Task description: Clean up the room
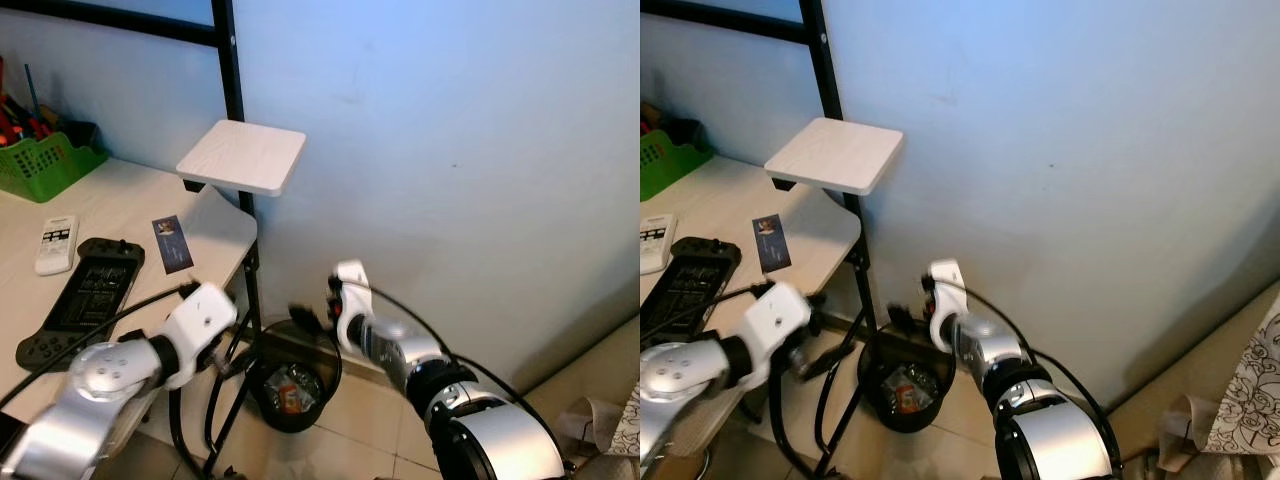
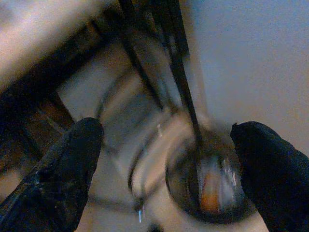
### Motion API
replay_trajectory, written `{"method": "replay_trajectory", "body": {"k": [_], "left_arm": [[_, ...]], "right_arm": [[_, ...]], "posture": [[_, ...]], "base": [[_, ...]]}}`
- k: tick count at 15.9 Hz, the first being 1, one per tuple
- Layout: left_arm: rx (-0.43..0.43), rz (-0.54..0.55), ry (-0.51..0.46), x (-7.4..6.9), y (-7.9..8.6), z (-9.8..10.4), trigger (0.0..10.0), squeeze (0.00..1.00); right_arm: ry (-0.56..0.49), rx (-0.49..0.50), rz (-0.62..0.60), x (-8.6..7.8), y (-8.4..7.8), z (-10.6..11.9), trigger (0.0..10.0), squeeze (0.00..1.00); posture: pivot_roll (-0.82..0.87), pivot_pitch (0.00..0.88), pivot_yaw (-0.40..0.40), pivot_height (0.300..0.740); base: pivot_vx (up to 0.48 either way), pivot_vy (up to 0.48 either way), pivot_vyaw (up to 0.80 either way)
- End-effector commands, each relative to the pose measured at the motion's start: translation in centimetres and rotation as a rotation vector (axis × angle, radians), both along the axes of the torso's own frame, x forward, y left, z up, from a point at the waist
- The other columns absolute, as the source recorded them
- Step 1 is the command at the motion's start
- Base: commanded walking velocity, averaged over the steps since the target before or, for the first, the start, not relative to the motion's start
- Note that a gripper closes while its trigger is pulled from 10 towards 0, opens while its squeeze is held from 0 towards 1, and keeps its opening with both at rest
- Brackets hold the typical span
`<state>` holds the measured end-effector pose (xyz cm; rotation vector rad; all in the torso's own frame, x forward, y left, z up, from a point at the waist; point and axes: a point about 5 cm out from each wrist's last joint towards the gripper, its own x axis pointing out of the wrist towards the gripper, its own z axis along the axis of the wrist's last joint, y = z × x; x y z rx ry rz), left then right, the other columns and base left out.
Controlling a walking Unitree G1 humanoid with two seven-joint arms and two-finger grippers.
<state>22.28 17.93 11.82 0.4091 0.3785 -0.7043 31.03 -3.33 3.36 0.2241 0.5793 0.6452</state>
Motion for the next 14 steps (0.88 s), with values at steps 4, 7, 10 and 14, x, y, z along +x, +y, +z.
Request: {"method": "replay_trajectory", "body": {"k": [4, 7, 10, 14], "left_arm": [[-0.095, 0.22, -0.099, 1.5, -0.7, -0.1, 10.0, 0.13], [-0.117, 0.315, -0.136, 2.0, -1.0, -0.3, 10.0, 0.13], [-0.145, 0.409, -0.157, 2.3, -0.9, -0.4, 10.0, 0.1], [-0.203, 0.478, -0.161, 1.3, -0.8, -0.3, 10.0, 0.09]], "right_arm": [[-0.222, 0.047, -0.211, -0.4, -4.8, 2.1, 10.0, 1.0], [-0.324, -0.033, -0.382, -1.9, -8.9, 3.2, 10.0, 1.0], [-0.38, -0.08, -0.466, -3.5, -10.5, 4.3, 10.0, 1.0], [-0.367, -0.113, -0.565, -5.8, -11.7, 5.1, 10.0, 1.0]], "posture": [[-0.09, 0.006, -0.014, 0.74], [-0.12, 0.0, 0.0, 0.74], [-0.13, 0.0, 0.007, 0.74], [-0.12, 0.0, -0.023, 0.74]], "base": [[0.0, 0.0, 0.0], [0.0, 0.0, -0.52], [0.0, 0.0, -0.78], [0.0, 0.0, -0.78]]}}
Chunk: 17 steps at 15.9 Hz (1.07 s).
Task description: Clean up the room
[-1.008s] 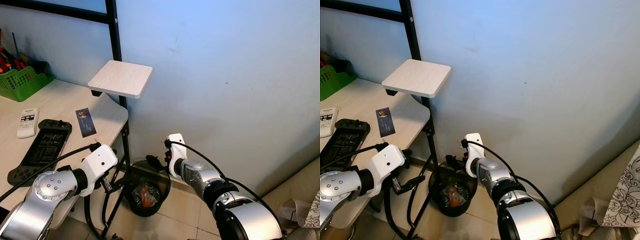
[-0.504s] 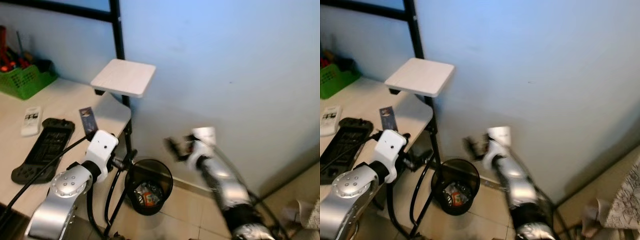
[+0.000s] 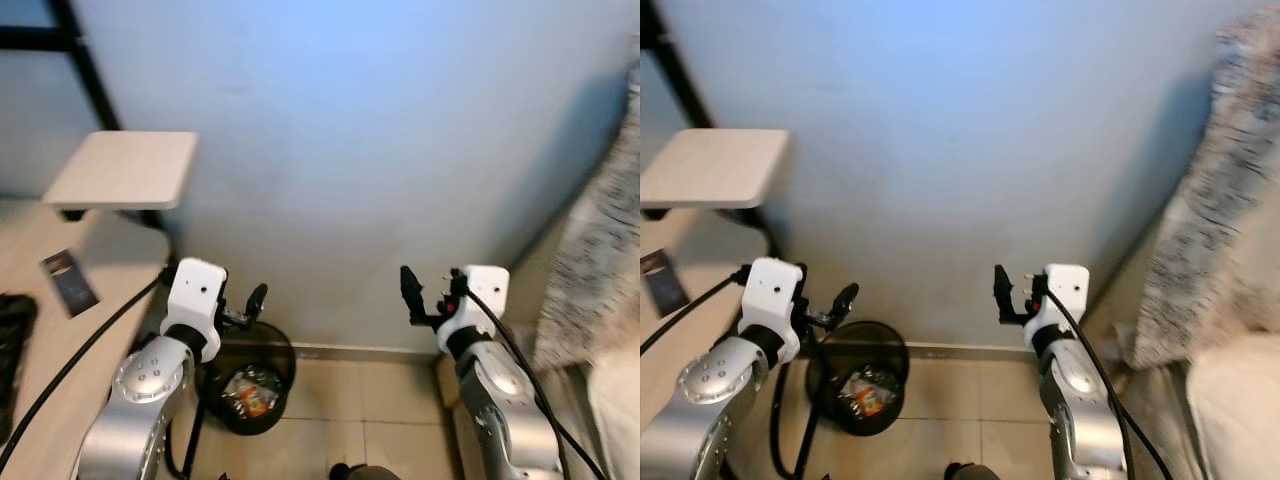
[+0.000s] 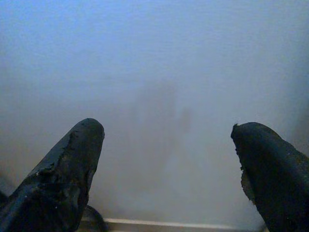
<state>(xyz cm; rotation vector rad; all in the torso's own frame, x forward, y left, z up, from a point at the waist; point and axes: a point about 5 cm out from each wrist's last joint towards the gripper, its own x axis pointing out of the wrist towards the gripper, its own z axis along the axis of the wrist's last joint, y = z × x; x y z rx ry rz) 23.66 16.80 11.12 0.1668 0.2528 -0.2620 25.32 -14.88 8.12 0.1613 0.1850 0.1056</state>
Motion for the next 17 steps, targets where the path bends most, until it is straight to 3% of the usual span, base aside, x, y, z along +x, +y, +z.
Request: {"method": "replay_trajectory", "body": {"k": [1, 9, 17], "left_arm": [[0.017, 0.031, -0.036, -0.1, 0.4, 0.6, 10.0, 0.09], [0.009, 0.113, -0.081, -0.3, 1.5, 1.0, 10.0, 0.11], [0.065, 0.091, -0.061, -1.2, 2.8, 1.2, 10.0, 0.11]], "right_arm": [[-0.002, -0.018, -0.008, -0.2, -0.2, 0.4, 10.0, 1.0], [0.045, -0.066, -0.03, -1.1, -0.8, 0.3, 10.0, 1.0], [0.076, -0.13, 0.027, -2.1, -0.8, -0.1, 10.0, 1.0]], "posture": [[-0.12, 0.0, -0.028, 0.74], [-0.12, 0.0, -0.022, 0.74], [-0.09, 0.011, 0.028, 0.74]], "base": [[0.0, 0.0, -0.78], [0.0, 0.0, -0.78], [0.0, 0.0, -0.78]]}}
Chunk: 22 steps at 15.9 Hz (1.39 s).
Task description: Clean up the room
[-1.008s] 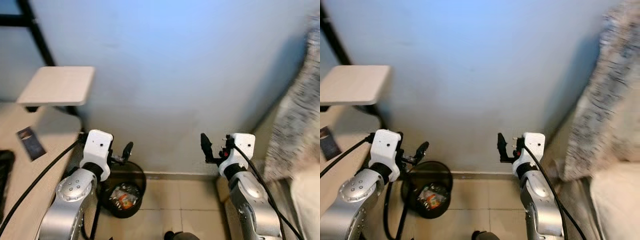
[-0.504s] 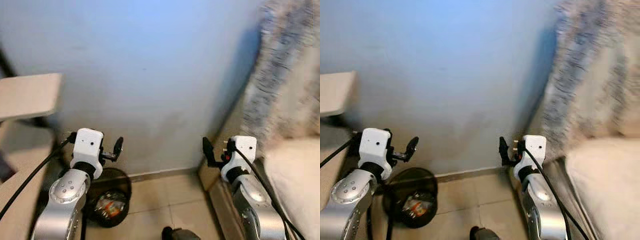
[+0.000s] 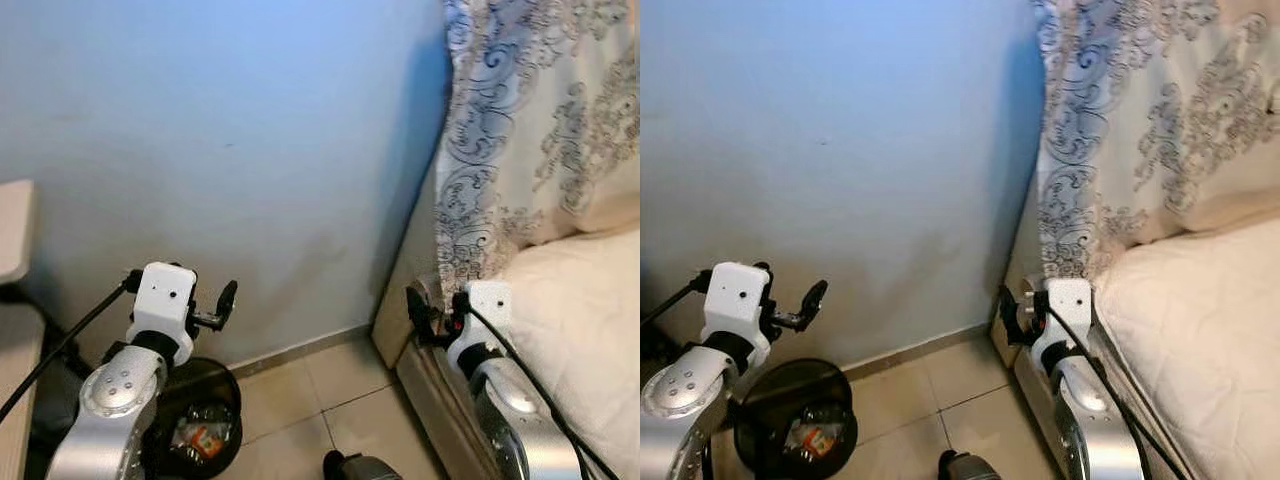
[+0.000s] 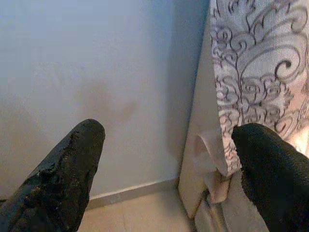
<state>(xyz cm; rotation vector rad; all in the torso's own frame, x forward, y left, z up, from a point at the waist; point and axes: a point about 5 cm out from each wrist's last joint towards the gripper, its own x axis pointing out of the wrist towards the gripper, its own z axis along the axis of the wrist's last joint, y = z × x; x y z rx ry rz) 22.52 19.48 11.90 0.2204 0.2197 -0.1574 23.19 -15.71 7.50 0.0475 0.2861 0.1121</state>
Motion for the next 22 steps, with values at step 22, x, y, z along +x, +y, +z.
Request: {"method": "replay_trajectory", "body": {"k": [22], "left_arm": [[-0.032, 0.122, -0.056, -0.8, 0.6, 0.6, 10.0, 0.0]], "right_arm": [[0.001, -0.052, -0.039, -1.7, -1.6, 0.8, 10.0, 1.0]], "posture": [[-0.12, 0.022, -0.028, 0.74]], "base": [[0.0, 0.0, -0.78]]}}
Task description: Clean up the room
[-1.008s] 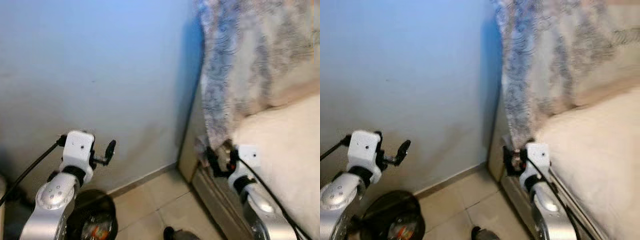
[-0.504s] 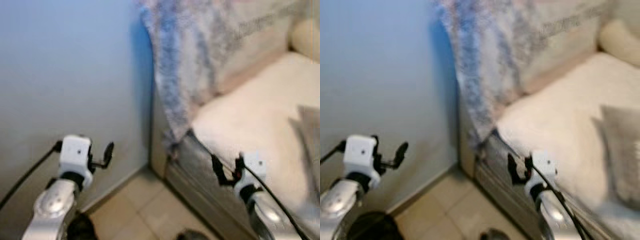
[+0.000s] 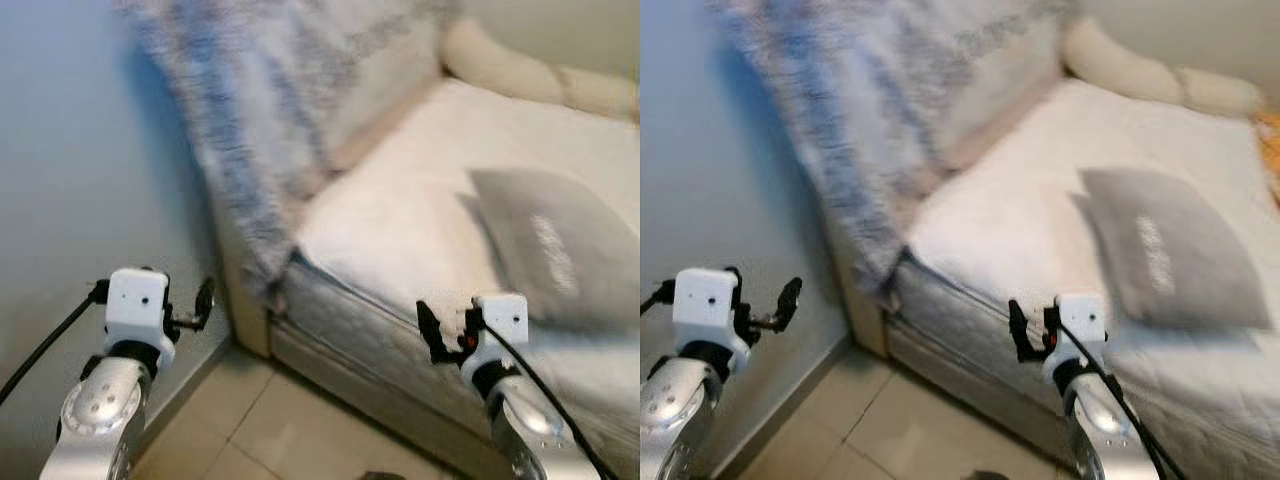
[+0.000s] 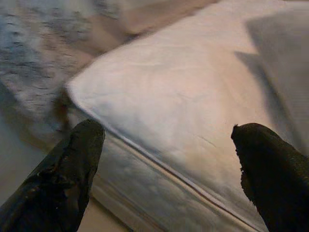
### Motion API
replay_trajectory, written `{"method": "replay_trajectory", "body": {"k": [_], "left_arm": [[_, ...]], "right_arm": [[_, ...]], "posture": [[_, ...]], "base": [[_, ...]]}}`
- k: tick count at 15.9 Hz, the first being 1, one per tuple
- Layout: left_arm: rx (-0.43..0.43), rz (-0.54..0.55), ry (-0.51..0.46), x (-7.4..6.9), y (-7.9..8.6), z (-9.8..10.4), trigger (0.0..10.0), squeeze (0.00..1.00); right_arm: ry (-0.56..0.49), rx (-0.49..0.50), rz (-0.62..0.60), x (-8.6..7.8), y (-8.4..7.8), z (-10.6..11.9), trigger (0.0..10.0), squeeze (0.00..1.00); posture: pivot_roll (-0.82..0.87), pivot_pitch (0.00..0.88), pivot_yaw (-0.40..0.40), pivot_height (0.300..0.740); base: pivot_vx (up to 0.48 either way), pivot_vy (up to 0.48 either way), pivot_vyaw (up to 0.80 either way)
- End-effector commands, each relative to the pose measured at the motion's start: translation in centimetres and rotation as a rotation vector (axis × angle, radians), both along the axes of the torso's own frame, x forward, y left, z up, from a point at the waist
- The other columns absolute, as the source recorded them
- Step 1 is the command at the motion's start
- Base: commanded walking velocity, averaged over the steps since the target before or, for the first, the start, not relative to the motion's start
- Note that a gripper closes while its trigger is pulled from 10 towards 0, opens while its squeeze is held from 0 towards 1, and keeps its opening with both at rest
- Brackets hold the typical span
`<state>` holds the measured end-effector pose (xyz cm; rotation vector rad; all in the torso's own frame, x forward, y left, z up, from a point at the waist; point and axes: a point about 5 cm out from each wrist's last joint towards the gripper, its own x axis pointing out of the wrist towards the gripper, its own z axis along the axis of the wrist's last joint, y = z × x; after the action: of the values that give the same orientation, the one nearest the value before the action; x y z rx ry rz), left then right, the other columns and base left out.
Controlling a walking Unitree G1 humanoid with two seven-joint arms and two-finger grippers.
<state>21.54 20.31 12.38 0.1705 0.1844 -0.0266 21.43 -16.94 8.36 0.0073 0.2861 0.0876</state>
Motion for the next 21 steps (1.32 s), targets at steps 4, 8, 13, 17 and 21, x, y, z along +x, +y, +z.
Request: {"method": "replay_trajectory", "body": {"k": [4, 8, 13, 17, 21], "left_arm": [[0.006, -0.046, -0.034, 0.9, -0.6, 0.5, 10.0, 0.0], [0.0, -0.063, -0.035, 1.2, -1.0, 0.4, 10.0, 0.0], [-0.001, -0.073, -0.041, 1.4, -1.1, 0.5, 10.0, 0.0], [0.005, -0.067, -0.045, 1.4, -1.0, 0.6, 10.0, 0.0], [0.008, -0.063, -0.048, 1.5, -0.9, 0.6, 10.0, 0.0]], "right_arm": [[-0.015, -0.006, -0.049, 0.8, -0.5, 0.2, 10.0, 1.0], [-0.022, -0.007, -0.059, 1.1, -0.3, 0.2, 10.0, 1.0], [-0.035, -0.019, -0.068, 1.4, -0.3, 0.2, 10.0, 1.0], [-0.065, -0.02, -0.044, 2.1, 0.1, 0.6, 10.0, 1.0], [-0.097, -0.014, -0.024, 2.8, 0.3, 1.1, 10.0, 1.0]], "posture": [[-0.11, 0.012, -0.03, 0.74], [-0.11, 0.002, -0.026, 0.74], [-0.11, 0.0, -0.028, 0.74], [-0.11, 0.0, -0.035, 0.74], [-0.1, 0.0, -0.032, 0.74]], "base": [[0.06, 0.0, -0.78], [0.261, 0.0, -0.78], [0.29, 0.0, -0.64], [0.303, 0.0, 0.0], [0.303, 0.0, 0.0]]}}
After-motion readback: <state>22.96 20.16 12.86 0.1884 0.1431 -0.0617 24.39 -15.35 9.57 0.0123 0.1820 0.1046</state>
